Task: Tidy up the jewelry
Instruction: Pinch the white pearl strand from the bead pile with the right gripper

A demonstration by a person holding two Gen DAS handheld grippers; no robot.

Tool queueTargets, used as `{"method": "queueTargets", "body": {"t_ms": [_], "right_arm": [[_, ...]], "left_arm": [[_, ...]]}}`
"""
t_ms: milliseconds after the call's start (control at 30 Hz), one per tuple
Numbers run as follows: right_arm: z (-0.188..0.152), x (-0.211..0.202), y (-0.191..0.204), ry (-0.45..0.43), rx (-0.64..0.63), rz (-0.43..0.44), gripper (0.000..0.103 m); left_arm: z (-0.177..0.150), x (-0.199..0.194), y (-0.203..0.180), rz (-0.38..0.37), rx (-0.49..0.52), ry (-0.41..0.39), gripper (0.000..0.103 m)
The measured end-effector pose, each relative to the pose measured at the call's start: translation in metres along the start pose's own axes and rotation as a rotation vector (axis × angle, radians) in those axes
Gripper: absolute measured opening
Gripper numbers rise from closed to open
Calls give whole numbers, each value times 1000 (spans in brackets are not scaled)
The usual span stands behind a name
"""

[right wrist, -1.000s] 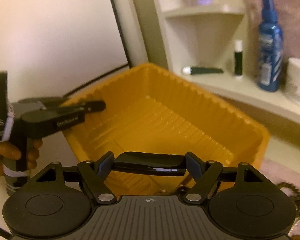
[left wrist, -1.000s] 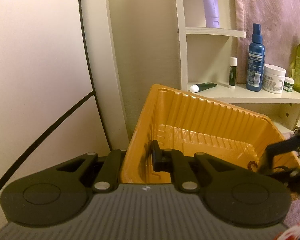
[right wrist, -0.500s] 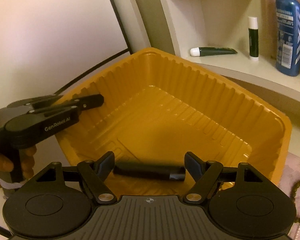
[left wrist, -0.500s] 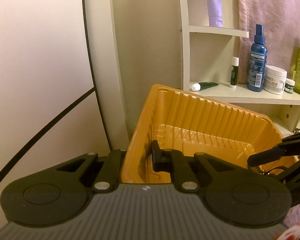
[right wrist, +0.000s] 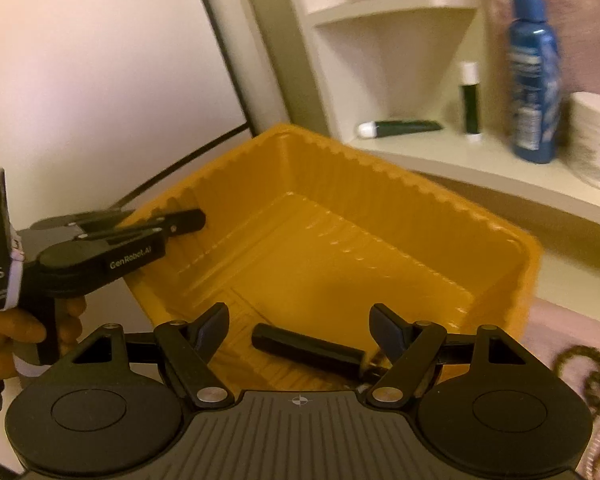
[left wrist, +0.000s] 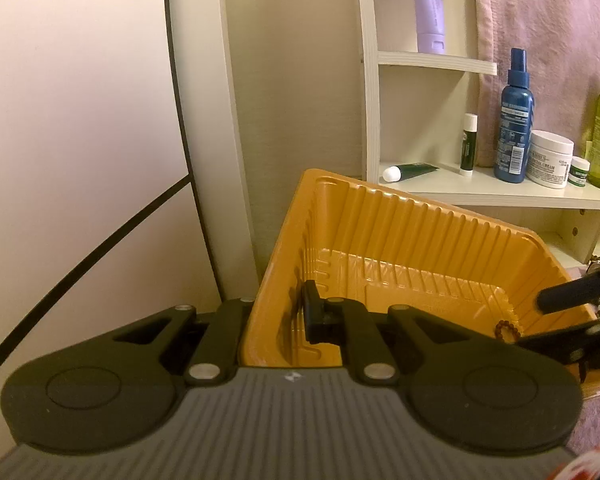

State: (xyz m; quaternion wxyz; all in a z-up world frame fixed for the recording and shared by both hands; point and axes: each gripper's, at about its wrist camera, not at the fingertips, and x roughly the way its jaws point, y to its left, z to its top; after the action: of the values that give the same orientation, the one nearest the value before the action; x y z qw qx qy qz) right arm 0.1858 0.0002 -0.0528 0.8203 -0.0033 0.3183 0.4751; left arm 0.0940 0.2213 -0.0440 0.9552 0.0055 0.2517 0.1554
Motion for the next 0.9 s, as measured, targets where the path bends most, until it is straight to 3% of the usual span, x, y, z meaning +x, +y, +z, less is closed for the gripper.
{"method": "queueTargets", "body": {"t_ms": [267, 500, 900], "right_arm": [[-23, -65, -28, -63, 81, -101, 77], [-55, -111, -56, -41, 146, -248, 77], [-86, -149, -86, -22, 176, -397, 77]], "left_arm": [[0, -1, -1, 3, 1, 0, 11], [0, -1, -1, 5, 6, 1, 11], [1, -2, -2, 9, 12, 0, 11]]}}
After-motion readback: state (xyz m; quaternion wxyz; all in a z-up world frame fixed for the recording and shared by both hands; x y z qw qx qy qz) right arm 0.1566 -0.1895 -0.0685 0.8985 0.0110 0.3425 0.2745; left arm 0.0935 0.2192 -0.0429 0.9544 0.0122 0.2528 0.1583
